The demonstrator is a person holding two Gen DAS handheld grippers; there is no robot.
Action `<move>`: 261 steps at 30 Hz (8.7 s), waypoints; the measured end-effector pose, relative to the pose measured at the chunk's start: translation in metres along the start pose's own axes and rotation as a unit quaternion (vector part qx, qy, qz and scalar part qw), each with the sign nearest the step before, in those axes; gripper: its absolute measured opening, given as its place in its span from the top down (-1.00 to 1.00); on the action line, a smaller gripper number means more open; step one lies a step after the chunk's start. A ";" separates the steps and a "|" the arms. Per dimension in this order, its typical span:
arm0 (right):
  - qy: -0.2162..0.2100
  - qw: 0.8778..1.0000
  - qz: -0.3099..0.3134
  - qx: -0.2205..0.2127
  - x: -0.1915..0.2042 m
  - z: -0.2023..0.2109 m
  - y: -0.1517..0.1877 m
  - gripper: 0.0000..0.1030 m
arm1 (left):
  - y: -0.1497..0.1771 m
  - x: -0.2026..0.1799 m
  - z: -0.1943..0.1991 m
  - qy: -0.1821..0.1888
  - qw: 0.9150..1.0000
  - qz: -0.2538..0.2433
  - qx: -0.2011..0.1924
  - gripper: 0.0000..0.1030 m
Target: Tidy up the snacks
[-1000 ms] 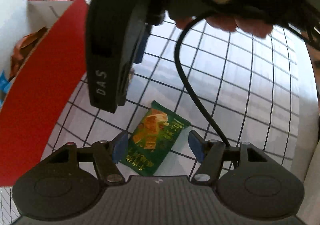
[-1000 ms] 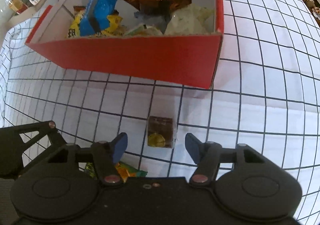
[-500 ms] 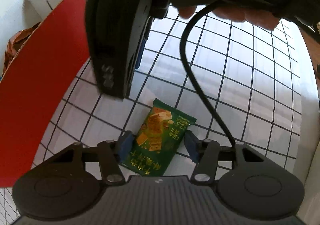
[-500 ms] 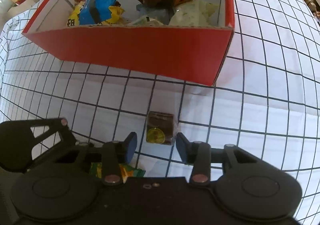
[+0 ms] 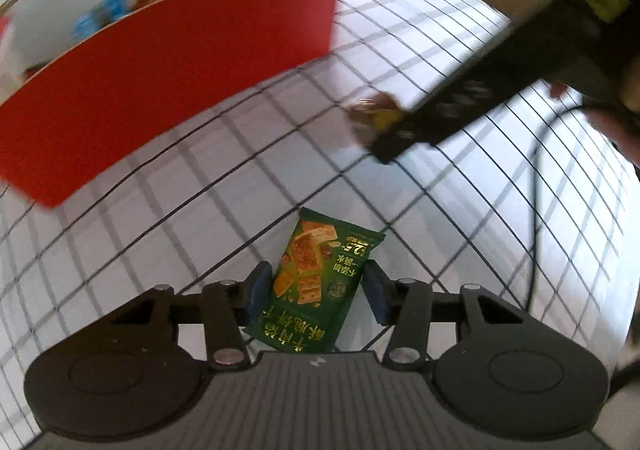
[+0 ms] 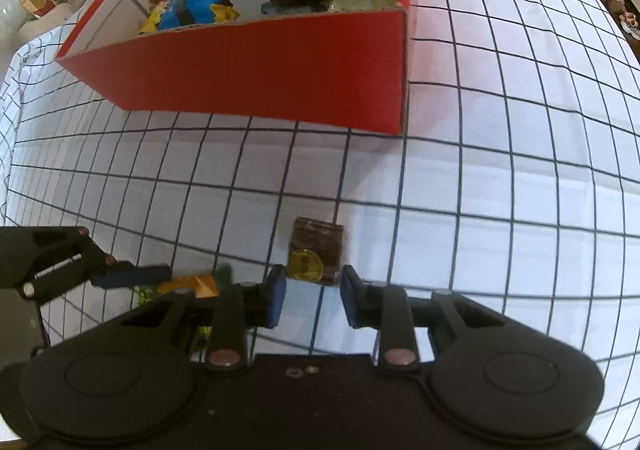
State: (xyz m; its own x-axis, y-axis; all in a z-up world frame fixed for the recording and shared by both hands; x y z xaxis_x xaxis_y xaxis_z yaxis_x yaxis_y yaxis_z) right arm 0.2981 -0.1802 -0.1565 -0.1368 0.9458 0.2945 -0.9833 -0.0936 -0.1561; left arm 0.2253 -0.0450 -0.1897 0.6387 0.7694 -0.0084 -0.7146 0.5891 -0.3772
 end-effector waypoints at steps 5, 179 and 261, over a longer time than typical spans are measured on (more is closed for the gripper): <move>-0.009 1.000 0.004 -0.015 0.001 0.021 0.006 0.46 | 0.004 0.013 0.020 -0.018 0.997 0.075 -0.024 0.40; -0.117 0.936 0.060 -0.328 0.062 0.182 0.006 -0.99 | -0.024 0.046 0.208 -0.205 0.924 0.217 -0.240 -0.92; -0.071 0.902 0.044 -0.424 0.041 0.204 0.044 -0.99 | -0.019 -0.013 0.243 -0.220 0.912 0.200 -0.283 -0.92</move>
State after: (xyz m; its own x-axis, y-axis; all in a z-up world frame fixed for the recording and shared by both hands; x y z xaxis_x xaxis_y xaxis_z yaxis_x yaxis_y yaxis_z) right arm 0.2247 -0.2085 0.0411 -0.2829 0.8910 0.3549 -0.5306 0.1629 -0.8319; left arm 0.1617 -0.0060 0.0423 0.0945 0.9926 0.0759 -0.5246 0.1145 -0.8436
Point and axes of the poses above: each gripper's, at about its wrist camera, not at the fingertips, and z roughly against the way its jaws point, x to its left, y to its underside, the point moved 6 cm from there along -z, roughly the way its jaws point, and after that the axes turned 12 degrees about -z, right-handed, at the moved point
